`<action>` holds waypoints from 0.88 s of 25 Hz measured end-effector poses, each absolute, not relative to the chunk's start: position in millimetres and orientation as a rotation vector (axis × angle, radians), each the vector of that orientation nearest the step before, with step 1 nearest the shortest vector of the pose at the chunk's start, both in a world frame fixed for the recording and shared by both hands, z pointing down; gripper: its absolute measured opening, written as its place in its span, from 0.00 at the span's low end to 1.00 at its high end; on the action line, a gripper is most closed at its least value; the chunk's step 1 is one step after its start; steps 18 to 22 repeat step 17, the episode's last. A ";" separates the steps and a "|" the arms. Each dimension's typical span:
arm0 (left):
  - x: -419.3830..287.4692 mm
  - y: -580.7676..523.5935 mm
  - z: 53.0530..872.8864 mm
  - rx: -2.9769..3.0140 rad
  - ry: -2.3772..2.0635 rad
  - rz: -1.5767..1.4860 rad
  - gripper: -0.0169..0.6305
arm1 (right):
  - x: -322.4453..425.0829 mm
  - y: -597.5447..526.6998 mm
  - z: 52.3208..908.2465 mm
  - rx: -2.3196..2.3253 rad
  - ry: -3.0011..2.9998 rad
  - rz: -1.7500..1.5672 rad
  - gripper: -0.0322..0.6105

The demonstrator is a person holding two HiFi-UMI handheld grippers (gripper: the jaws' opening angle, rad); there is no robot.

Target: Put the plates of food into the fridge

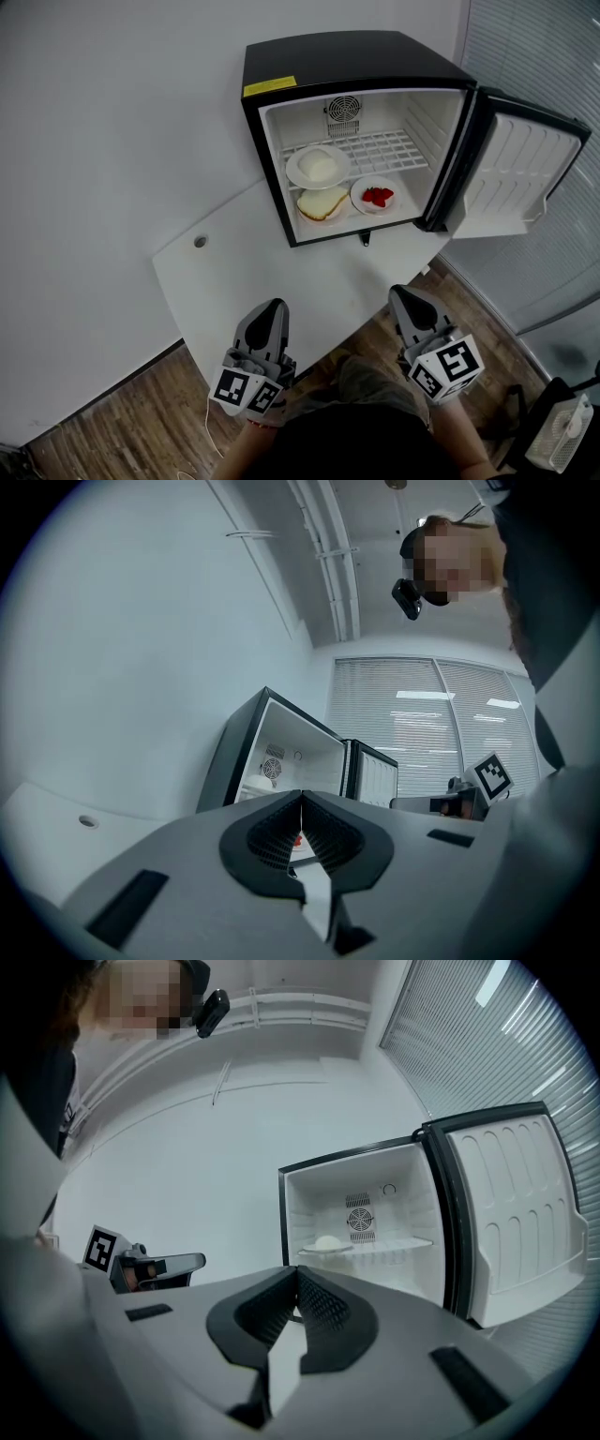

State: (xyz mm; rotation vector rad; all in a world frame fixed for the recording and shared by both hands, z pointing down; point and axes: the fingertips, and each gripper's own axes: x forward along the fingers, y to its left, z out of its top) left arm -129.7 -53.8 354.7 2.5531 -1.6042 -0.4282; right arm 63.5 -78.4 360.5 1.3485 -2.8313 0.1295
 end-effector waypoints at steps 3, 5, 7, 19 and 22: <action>-133.4 -53.7 356.0 2.542 -1.606 -0.428 0.04 | 61.4 -79.2 360.9 1.338 -2.823 0.118 0.06; -134.4 -53.5 356.5 2.539 -1.606 -0.427 0.04 | 60.9 -79.1 360.4 1.336 -2.823 0.116 0.06; -134.1 -52.9 357.3 2.536 -1.603 -0.427 0.04 | 60.9 -77.8 359.2 1.336 -2.821 0.107 0.06; -134.9 -54.5 361.7 2.525 -1.588 -0.425 0.04 | 57.2 -78.3 356.3 1.333 -2.795 0.032 0.06; -134.9 -54.5 361.7 2.525 -1.588 -0.425 0.04 | 57.2 -78.3 356.3 1.333 -2.795 0.032 0.06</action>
